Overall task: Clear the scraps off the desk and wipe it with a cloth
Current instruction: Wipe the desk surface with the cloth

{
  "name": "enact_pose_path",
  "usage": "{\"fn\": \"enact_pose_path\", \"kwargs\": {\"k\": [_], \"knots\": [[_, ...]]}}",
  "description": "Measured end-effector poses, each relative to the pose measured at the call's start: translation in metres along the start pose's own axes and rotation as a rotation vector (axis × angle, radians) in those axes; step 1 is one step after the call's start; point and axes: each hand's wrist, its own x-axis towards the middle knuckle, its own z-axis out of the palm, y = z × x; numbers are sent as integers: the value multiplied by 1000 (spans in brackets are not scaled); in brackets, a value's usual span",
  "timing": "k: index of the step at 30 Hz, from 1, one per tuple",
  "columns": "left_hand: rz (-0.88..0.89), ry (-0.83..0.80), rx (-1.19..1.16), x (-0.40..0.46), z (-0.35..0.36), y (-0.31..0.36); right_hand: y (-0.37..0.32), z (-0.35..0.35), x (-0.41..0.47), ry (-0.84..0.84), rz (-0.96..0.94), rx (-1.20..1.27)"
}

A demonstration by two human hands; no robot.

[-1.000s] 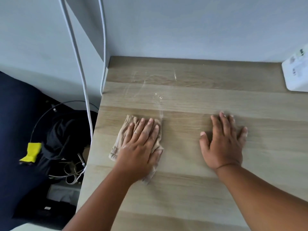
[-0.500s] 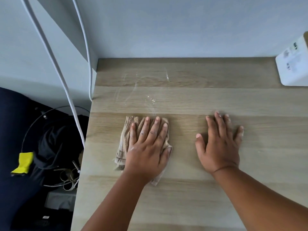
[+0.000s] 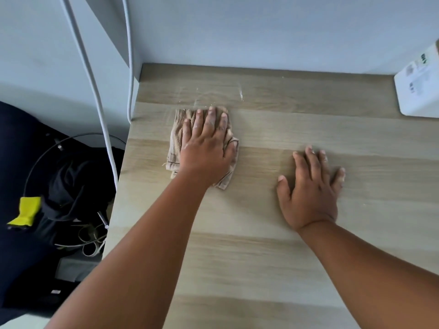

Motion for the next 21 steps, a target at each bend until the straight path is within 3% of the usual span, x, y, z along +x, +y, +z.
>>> {"fn": "enact_pose_path", "kwargs": {"k": [11,15,21], "knots": [[-11,17,67,-138,9,-29,-2,-3,-1,-37,12,5],[-54,14,65,-115,4,-26,-2,-2,-1,-34,7,1],[-153,16,14,-8,-10,-22,0,-2,-2,-20,2,-15]]}}
